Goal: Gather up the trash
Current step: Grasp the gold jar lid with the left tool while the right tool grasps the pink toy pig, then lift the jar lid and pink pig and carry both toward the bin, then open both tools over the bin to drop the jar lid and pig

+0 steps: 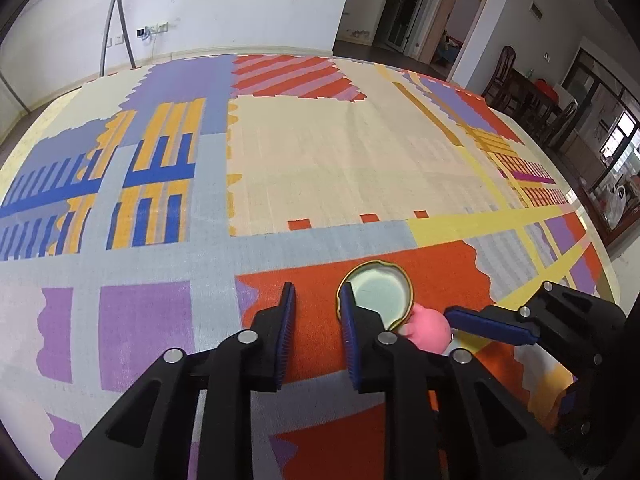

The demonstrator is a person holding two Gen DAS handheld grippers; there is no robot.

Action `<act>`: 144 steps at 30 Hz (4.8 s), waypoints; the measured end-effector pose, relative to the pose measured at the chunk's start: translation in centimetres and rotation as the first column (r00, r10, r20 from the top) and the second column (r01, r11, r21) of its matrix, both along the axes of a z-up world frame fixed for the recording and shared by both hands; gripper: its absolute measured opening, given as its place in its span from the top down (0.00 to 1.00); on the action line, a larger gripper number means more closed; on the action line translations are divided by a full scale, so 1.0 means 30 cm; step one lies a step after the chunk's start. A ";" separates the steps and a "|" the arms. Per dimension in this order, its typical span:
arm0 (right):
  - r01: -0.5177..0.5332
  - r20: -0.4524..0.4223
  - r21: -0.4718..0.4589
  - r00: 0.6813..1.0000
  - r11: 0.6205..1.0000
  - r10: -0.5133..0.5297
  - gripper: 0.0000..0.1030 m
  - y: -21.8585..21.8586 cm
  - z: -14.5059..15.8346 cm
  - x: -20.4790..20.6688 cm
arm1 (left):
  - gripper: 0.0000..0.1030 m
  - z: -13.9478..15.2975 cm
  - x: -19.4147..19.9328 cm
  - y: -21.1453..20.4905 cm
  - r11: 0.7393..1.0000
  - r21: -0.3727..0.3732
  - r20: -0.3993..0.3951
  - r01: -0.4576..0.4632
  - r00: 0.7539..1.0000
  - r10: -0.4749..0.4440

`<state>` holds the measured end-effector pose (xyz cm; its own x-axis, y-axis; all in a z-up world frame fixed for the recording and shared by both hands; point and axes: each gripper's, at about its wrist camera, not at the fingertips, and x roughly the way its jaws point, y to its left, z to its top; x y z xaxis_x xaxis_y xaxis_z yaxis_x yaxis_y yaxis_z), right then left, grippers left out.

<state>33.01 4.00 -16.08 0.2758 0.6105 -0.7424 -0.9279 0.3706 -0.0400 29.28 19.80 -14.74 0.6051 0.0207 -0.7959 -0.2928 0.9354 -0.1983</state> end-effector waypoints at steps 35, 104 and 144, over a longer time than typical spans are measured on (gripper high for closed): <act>0.040 0.091 -0.056 0.995 0.998 -0.034 0.68 -0.082 0.108 -0.048 | 0.99 0.153 -0.103 -0.063 0.998 0.051 0.021 0.021 1.000 -0.022; -0.133 -0.245 -0.327 0.968 0.936 0.051 0.68 -0.664 -0.324 -0.685 | 0.99 -0.339 -0.832 -0.763 0.949 -0.083 -0.328 0.305 0.891 -0.315; -0.043 -0.304 -0.210 0.952 0.977 -0.023 0.44 -0.740 -0.078 -0.599 | 0.60 -0.204 -0.814 -0.831 0.932 -0.047 -0.236 0.360 0.902 -0.360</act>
